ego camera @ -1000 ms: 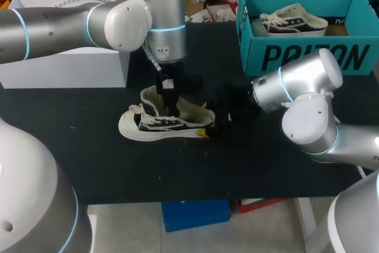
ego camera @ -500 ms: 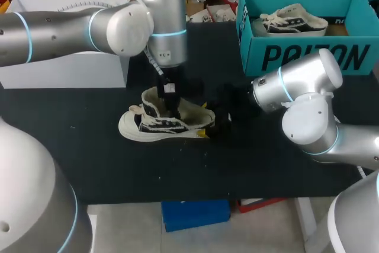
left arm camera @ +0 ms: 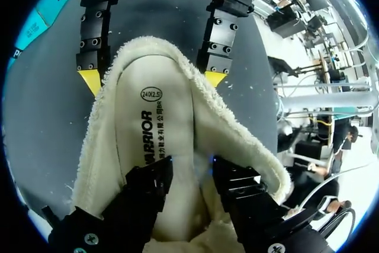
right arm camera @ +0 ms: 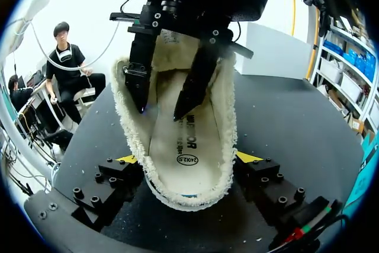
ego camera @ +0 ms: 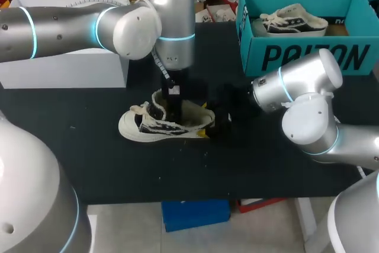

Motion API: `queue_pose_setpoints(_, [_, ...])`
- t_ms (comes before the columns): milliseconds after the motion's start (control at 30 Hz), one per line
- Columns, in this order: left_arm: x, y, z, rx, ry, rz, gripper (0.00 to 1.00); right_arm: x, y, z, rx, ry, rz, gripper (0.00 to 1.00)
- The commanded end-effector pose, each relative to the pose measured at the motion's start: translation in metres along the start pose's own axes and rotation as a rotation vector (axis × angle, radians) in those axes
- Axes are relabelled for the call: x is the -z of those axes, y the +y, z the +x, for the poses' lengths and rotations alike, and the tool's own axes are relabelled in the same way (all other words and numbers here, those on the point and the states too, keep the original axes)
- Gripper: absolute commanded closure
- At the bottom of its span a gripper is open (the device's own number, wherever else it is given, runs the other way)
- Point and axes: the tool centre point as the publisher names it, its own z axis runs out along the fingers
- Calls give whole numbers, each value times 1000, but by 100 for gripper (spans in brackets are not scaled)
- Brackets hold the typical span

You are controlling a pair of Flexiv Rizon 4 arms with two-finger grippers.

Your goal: Take the shoe out of the shoebox, open the shoe tongue, remove and reinsert the insole, then place the shoe into the shoebox

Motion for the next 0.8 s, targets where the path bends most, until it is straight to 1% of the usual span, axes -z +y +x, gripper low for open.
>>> queue_pose_setpoints(33, [-13,-2,5,12,-47,-54,55,-2,-4,-1,-2,-2,1,100])
queue_pose_setpoints(167, [-22,3,0,36,-116,-120,55,-2,-4,-1,-2,-2,1,100])
queue_pose_setpoints(367, [-28,13,-6,64,-250,-213,56,-2,-4,-1,-2,-2,1,100])
queue_pose_setpoints(467, [-30,18,-12,73,-328,-264,59,-2,-4,-1,-2,-2,1,100])
queue_pose_setpoints(500, [-30,18,-12,72,-340,-265,58,-2,-4,-1,-2,-2,1,100])
queue_pose_setpoints(567, [-29,21,-15,79,-391,-301,58,-2,-4,-1,-2,-2,1,100])
queue_pose_setpoints(800, [-28,28,-27,63,-548,-384,58,-2,-4,-1,-2,-2,1,100])
